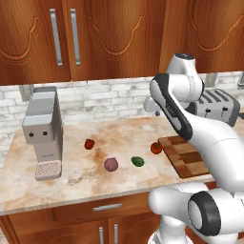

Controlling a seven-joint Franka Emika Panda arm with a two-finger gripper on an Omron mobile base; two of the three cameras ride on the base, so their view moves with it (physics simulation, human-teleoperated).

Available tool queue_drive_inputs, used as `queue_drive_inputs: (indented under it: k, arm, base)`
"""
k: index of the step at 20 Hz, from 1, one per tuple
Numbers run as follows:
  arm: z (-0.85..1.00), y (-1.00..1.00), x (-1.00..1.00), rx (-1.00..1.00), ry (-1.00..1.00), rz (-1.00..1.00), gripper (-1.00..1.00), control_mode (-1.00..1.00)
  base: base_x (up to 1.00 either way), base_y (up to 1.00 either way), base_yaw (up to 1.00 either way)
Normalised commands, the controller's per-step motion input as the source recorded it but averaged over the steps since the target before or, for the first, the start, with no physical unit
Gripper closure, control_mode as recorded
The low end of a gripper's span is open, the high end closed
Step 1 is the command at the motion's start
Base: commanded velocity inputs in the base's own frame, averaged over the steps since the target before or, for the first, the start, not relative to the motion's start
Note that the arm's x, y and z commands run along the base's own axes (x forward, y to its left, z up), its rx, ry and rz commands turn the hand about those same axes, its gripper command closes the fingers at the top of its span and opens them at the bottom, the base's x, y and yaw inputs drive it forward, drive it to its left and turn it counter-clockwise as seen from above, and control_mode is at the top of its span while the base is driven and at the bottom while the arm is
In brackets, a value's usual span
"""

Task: Place the avocado, onion, tomato, and bell pepper on the cutting board.

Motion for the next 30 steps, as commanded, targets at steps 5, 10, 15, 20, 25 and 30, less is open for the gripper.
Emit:
queue_drive_inputs:
  k: [5, 10, 15, 20, 25, 30]
  arm:
    - [0.0, 0.02, -0.23, 0.0, -0.05, 0.0, -1.0, -1.0]
    - [-0.01, 0.25, -0.42, -0.03, -0.15, 0.02, -1.0, -1.0]
    - [-0.05, 0.45, 0.0, 0.0, 0.0, 0.0, -1.0, -1.0]
    - [-0.13, 0.24, 0.0, 0.0, 0.0, 0.0, -1.0, -1.0]
    - [-0.23, 0.09, 0.0, 0.0, 0.0, 0.0, -1.0, -1.0]
    - [-0.31, 0.0, 0.0, 0.0, 0.0, 0.0, -1.0, -1.0]
  base:
    - [0.0, 0.0, 0.0]
    - [0.0, 0.0, 0.0]
    - [0.0, 0.0, 0.0]
    - [0.0, 0.0, 0.0]
    - [0.0, 0.0, 0.0]
    - [0.0, 0.0, 0.0]
